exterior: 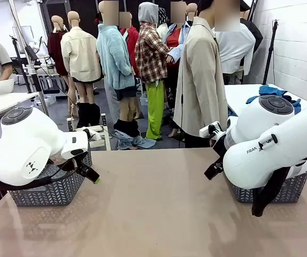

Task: Sort the tops and bottoms.
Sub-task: Lift clothes from the center of the table with your left hand.

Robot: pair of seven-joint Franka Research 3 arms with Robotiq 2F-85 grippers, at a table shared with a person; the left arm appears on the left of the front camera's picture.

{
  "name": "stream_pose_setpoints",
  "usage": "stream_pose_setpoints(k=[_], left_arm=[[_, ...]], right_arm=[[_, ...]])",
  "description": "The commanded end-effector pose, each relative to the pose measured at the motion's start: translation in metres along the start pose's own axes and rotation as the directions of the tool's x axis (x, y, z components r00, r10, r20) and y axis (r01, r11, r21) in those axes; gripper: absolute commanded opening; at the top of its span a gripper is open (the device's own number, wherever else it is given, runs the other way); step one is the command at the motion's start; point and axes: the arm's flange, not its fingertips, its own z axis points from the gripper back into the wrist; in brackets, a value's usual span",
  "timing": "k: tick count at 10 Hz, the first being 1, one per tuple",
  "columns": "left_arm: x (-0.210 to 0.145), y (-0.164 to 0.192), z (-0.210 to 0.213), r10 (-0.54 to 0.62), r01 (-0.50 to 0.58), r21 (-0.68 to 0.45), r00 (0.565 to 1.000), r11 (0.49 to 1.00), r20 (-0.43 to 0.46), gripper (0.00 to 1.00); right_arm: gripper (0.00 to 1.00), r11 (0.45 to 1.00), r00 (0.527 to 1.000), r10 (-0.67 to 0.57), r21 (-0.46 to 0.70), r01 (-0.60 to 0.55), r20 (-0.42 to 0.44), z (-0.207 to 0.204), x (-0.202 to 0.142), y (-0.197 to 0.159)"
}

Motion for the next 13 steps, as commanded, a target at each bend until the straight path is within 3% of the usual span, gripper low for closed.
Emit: stream_pose_setpoints(k=[1,12,13], left_arm=[[0.0,0.0,0.0,0.0,0.0,0.0,1.0,1.0,0.0,1.0],[0.001,-0.002,0.0,-0.006,0.006,0.0,1.0,1.0,0.0,1.0],[0.007,0.0,0.013,-0.014,0.013,0.044,0.999,0.999,0.034,1.0]], right_arm=[[1.0,1.0,1.0,0.0,0.0,0.0,0.0,0.0,0.0,0.0],[1.0,1.0,1.0,0.0,0.0,0.0,0.0,0.0,0.0,0.0],[1.0,1.0,1.0,0.001,0.0,-0.001,0.0,0.0,0.0,0.0]])
